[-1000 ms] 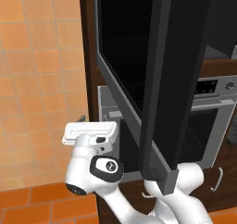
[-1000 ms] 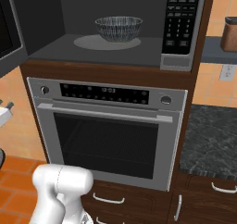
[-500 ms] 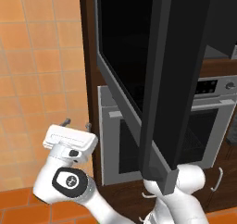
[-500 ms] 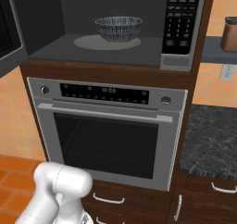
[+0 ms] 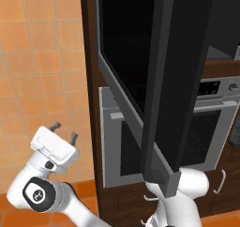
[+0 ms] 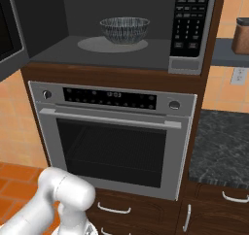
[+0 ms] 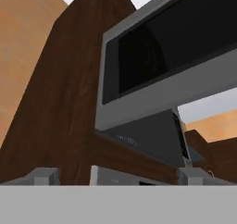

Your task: Open the microwave, place the bowl with waffle inside the microwave, then close the microwave door and turn it on.

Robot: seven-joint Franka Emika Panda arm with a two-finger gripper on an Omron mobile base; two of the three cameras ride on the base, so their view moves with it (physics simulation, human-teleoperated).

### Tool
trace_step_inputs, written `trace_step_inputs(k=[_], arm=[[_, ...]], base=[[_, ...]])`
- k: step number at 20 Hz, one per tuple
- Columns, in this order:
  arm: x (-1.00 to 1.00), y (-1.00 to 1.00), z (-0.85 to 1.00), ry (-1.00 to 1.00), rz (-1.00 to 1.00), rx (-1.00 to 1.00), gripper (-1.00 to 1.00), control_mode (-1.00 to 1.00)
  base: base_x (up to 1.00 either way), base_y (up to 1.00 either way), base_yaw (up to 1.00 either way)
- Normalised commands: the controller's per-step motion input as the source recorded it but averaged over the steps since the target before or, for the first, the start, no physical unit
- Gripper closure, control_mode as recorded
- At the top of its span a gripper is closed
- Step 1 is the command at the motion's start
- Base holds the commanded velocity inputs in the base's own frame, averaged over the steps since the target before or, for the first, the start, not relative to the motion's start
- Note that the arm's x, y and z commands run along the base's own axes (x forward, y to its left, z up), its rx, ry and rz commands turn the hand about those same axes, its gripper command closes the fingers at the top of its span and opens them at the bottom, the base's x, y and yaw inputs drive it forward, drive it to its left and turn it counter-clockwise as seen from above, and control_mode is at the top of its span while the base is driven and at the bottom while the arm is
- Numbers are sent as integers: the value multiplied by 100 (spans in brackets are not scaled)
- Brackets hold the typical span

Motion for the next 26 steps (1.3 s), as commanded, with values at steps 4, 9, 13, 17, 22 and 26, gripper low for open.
trace_step_inputs(k=[4, 9, 13, 17, 22, 26], arm=[[-16, 5, 19, -9, -22, 0, -100, -100], [-31, -7, 4, -11, -16, 0, -100, -100], [-33, -28, 10, -14, -18, 4, -100, -100], [-28, -34, 12, -14, -16, 4, -100, -100], [-19, -28, 21, -11, -14, 2, -100, -100], [-19, -20, 21, -9, -13, 0, -100, -100]], base=[[0, 0, 0], [0, 0, 0], [0, 0, 0], [0, 0, 0], [0, 0, 0], [0, 0, 0]])
